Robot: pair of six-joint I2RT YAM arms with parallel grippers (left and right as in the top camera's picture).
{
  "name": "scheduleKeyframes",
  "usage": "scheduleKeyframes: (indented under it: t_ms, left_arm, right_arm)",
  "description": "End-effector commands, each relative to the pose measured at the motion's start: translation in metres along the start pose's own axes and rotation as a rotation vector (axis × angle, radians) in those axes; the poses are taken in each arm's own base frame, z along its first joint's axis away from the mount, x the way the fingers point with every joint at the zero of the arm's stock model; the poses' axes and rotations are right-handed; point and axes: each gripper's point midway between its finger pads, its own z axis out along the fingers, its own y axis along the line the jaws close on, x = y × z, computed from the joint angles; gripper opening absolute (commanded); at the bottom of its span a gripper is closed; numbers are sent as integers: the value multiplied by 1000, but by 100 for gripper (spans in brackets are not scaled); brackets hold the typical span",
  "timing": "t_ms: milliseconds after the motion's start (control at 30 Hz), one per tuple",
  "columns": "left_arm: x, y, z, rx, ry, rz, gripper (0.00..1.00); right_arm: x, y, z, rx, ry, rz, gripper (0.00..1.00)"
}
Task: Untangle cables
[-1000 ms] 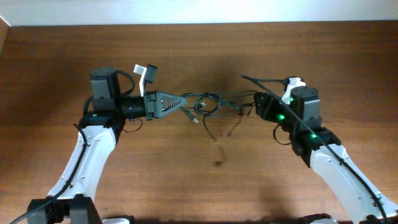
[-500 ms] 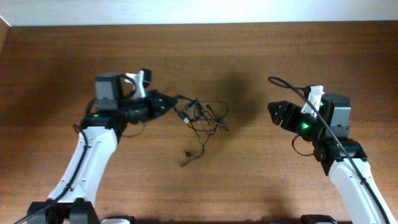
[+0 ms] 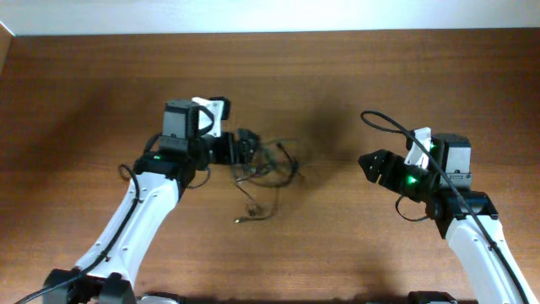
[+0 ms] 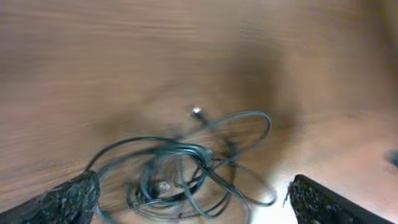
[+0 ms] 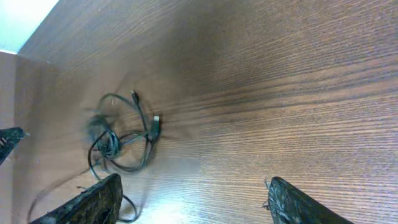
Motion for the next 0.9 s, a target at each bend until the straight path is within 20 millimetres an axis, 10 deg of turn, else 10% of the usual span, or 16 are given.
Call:
scheduleKeyframes:
  t_ms: [0, 167, 233, 333, 533, 767, 867]
  left_arm:
    - [-2, 80, -28, -444, -72, -207, 99]
    - [9, 39, -13, -199, 0, -346, 98]
    - [7, 47, -12, -260, -30, -406, 51]
    - [11, 42, 8, -240, -72, -911, 64]
    - [68, 16, 83, -295, 81, -1135, 52]
    - [104, 49, 84, -519, 67, -1275, 61]
    - [108, 66, 83, -592, 28, -1218, 34]
  right_arm:
    - [3, 0, -1, -3, 6, -11, 75]
    - [3, 0, -1, -3, 7, -11, 76]
    - [4, -1, 1, 0, 14, -7, 76]
    - [9, -8, 8, 15, 45, 12, 76]
    - [26, -23, 20, 57, 130, 61, 77]
    - [25, -24, 20, 62, 128, 34, 77]
    - [25, -24, 20, 62, 128, 35, 77]
